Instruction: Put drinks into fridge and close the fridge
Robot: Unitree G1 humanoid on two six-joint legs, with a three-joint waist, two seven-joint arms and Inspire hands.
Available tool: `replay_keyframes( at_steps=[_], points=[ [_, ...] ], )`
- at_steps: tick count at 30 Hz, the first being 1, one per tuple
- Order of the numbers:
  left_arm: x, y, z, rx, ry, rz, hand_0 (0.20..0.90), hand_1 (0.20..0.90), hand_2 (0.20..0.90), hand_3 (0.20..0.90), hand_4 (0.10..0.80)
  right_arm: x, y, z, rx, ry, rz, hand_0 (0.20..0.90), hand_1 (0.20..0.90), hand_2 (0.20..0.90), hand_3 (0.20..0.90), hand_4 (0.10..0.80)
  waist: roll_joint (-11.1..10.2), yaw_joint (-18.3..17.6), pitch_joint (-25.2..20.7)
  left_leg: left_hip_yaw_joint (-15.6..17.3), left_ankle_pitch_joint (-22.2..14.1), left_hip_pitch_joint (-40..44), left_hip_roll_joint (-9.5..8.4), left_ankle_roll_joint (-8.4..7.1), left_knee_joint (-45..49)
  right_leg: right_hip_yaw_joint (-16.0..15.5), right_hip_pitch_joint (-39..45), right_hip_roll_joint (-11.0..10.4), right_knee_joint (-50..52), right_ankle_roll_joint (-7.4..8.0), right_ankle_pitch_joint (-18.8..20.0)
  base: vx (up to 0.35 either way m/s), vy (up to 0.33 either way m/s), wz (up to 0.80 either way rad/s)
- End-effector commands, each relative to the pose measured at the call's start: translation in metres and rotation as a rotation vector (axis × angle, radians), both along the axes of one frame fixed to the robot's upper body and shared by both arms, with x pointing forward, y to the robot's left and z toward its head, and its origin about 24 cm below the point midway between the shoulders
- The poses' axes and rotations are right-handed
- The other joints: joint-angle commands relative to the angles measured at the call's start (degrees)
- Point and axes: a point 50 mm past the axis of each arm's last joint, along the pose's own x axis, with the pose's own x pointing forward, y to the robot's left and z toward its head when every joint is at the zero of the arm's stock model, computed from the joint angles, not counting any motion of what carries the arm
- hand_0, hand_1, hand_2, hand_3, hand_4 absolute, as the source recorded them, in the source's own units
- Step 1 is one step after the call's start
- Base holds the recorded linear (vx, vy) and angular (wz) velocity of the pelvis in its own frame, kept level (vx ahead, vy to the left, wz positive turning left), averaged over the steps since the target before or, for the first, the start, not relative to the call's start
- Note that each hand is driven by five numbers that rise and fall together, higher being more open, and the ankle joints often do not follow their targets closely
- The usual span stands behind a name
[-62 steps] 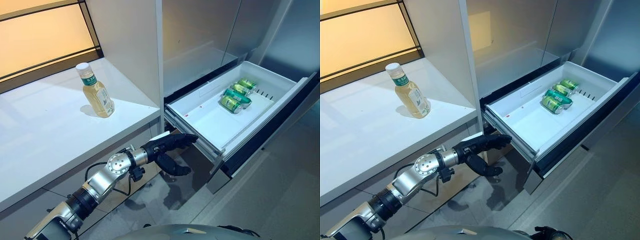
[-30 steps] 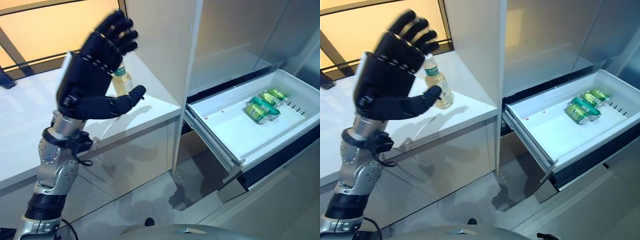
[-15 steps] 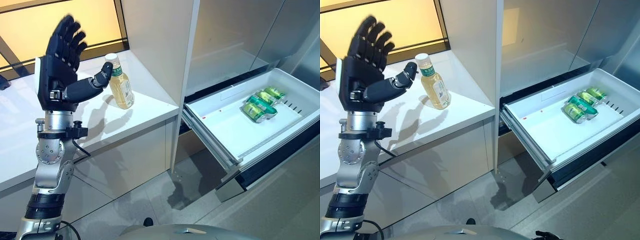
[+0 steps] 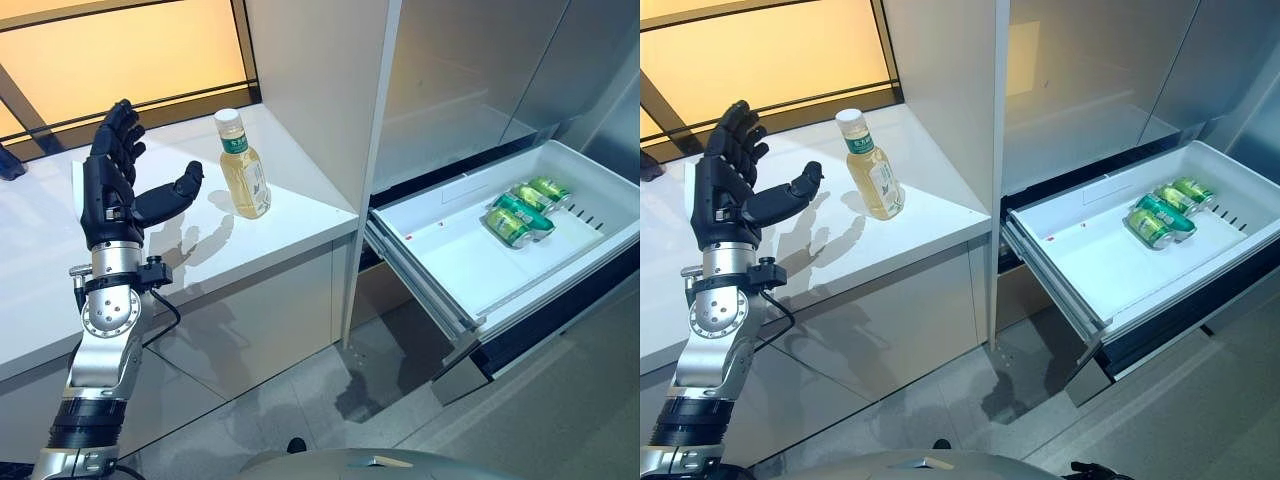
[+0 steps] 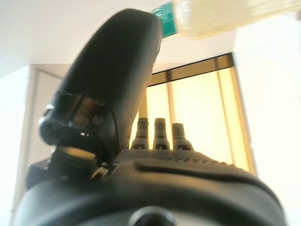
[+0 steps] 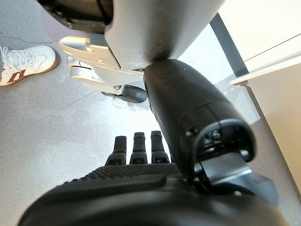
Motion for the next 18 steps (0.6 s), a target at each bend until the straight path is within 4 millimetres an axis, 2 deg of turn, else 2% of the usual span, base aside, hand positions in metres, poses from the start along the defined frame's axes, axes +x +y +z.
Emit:
replay_keyframes(
  at_steps=[1, 3, 13, 18],
  points=[
    [0.01, 0.0, 0.04, 0.004, -0.149, -0.03, 0.9, 0.9, 0.9, 0.9, 0.8, 0.011, 0.009, 0.0, 0.045, -0.011, 0.023, 0.9, 0.9, 0.9, 0.9, 0.8, 0.15, -0.14, -1.7, -0.6, -5.91, 1.47, -1.35, 1.41, 0.12, 0.94, -3.68, -0.98, 1.62, 3.38, 2.48, 0.0, 0.0, 0.0],
    [0.015, 0.0, 0.032, -0.009, -0.086, -0.026, 0.9, 0.9, 0.9, 0.9, 0.8, 0.01, 0.01, -0.001, 0.052, -0.005, 0.025, 0.9, 0.9, 0.9, 0.9, 0.8, 0.26, -0.38, -1.73, -0.61, -6.51, 1.89, -1.33, 1.41, 0.15, 1.05, -3.31, -0.92, 1.55, 3.49, 2.08, 0.063, -0.002, -0.02],
    [0.032, 0.005, 0.016, -0.094, 0.04, 0.014, 0.9, 0.9, 0.9, 0.9, 0.8, 0.011, 0.009, -0.001, 0.051, 0.008, 0.04, 0.9, 0.9, 0.9, 0.9, 0.8, 0.48, -1.3, -1.95, -0.23, -5.89, 1.9, -1.55, 1.57, 0.23, 1.71, -3.69, -0.89, 1.83, 3.58, 2.67, 0.026, 0.002, -0.01],
    [0.039, 0.01, 0.015, -0.076, 0.06, 0.04, 0.9, 0.9, 0.9, 0.9, 0.8, 0.012, 0.009, -0.001, 0.047, 0.013, 0.052, 0.9, 0.9, 0.9, 0.9, 0.8, 0.69, -1.8, -2.14, -0.08, -6.59, 2.51, -1.57, 1.61, 0.19, 2.08, -3.25, -0.77, 1.72, 3.66, 2.24, 0.021, 0.006, -0.03]
  ],
)
